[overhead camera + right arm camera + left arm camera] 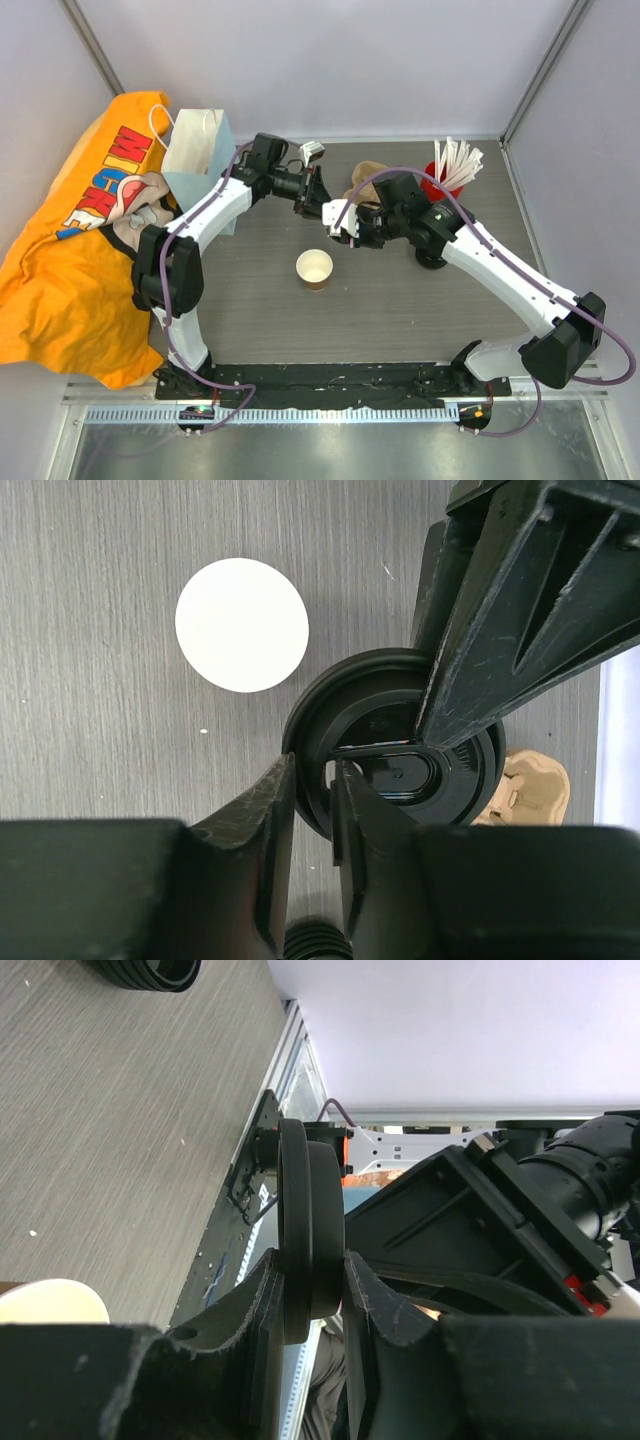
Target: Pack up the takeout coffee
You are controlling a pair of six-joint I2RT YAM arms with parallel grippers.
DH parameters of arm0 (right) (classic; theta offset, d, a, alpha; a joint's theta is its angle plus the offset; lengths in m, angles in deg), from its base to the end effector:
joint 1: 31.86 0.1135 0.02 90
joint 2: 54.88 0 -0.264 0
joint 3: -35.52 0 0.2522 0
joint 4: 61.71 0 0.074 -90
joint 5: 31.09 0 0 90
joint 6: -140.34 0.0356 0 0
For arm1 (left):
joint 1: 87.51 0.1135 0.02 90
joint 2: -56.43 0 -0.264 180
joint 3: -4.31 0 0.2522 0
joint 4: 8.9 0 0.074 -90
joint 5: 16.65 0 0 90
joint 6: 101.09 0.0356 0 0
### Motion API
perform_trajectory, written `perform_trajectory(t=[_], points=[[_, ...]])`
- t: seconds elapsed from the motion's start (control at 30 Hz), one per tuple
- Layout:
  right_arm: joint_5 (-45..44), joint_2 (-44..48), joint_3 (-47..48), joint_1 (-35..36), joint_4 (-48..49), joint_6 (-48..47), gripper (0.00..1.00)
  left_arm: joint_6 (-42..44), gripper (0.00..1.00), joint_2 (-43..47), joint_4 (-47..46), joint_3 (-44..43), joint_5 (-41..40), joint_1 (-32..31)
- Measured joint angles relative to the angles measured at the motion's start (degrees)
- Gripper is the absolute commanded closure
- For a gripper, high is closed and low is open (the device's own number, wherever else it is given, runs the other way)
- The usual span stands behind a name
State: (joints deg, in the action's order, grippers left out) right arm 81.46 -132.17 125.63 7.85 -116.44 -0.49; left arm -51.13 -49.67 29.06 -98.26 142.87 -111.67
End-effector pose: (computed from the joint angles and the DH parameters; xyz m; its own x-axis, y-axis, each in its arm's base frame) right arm 0.2123 0.1941 0.3556 0.3031 -0.6790 -0.6686 -0.9097 0.0027 -0.4152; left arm 0.3602 -0.1981 0.2943 -0.9668 0.1870 -0.1742 0.2110 0.1990 -0.9570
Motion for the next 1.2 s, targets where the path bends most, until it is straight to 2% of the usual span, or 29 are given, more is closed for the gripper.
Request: perform_trajectory(t=[0.17, 0.27, 0.53, 0.67, 0.73, 0.77, 0.93, 1.07, 1.2], points=[[-0.44, 0.00, -0.68, 0.00, 0.11, -0.07, 0.82, -1.64, 1.00, 0.00, -1.84, 1.03, 0.68, 0.09], [-0.42, 0.00, -0.74, 0.00, 0.20, -0.04, 0.89, -2.03, 0.98, 0.00, -2.43, 1.22, 0.83, 0.15], [-0.33, 0.00, -0.70, 0.11, 0.26, 0.07, 0.99, -2.60, 0.73, 0.02, -3.39, 1.42, 1.22, 0.13], [0.04, 0.00, -0.28, 0.13, -0.28, 0.22, 0.99, -0.50, 0.60, 0.24, -1.64, 1.01, 1.07, 0.15], [0.13, 0.00, 0.22, 0.26, -1.05, 0.39, 0.99, 1.51, 0.49, 0.24, 0.90, -0.33, 0.83, 0.20], [0.20, 0.00, 0.50, 0.28, -1.33, 0.44, 0.99, 2.80, 0.42, 0.24, 2.19, -1.31, 0.52, 0.20], [0.26, 0.00, 2.89, 0.31, -3.52, 0.59, 0.99, 9.84, 0.36, 0.22, 10.69, -8.83, -1.99, 0.37], [0.24, 0.00, 5.90, 0.31, -5.86, 0.61, 0.99, 16.00, 0.24, -0.37, 18.34, -18.43, -5.66, 1.18], [0.04, 0.02, 9.03, 0.31, -8.00, 1.09, 0.99, 20.61, 0.15, -0.31, 20.41, -24.15, -9.57, 3.30]])
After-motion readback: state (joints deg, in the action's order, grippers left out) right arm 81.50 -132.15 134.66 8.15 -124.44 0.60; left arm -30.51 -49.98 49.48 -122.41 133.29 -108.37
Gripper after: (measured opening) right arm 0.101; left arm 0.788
